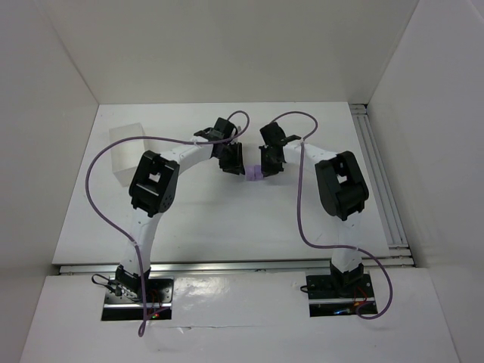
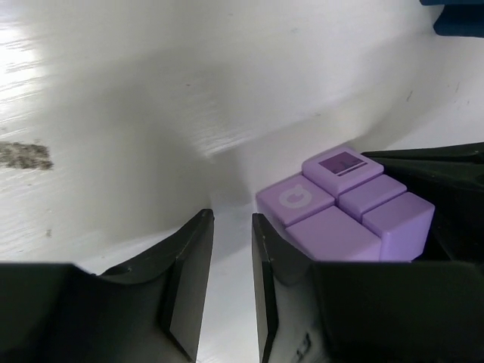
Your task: Build the wood block tower
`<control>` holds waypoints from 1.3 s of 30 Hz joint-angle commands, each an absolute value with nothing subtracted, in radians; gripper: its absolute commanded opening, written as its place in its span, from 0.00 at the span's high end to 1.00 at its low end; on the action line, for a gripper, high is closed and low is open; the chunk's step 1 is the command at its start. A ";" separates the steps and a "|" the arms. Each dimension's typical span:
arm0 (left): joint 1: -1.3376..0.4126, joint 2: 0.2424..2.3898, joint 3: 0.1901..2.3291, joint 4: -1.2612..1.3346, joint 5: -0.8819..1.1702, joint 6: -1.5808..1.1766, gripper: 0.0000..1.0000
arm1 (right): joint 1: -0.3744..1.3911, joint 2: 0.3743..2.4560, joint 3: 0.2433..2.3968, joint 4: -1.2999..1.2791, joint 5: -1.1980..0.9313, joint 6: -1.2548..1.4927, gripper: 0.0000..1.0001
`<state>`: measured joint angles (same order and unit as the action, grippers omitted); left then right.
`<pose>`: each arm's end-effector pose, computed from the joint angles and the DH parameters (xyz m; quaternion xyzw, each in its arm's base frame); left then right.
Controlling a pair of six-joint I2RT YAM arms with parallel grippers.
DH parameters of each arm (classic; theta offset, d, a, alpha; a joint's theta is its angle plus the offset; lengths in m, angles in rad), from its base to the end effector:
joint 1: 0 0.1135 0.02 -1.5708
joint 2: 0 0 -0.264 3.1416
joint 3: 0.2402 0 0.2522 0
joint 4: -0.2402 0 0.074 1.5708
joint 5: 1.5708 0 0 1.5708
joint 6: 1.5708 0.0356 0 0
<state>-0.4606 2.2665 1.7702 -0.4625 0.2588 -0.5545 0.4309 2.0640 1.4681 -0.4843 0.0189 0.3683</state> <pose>0.4398 -0.2284 0.1635 -0.0055 0.9464 -0.2527 0.2013 0.3937 0.1803 0.1615 -0.0281 0.9696 0.0860 0.2273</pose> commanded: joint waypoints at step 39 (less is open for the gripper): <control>-0.367 1.878 1.393 -0.534 0.020 -0.543 0.64 | 0.640 1.877 1.197 -0.222 0.264 0.709 0.74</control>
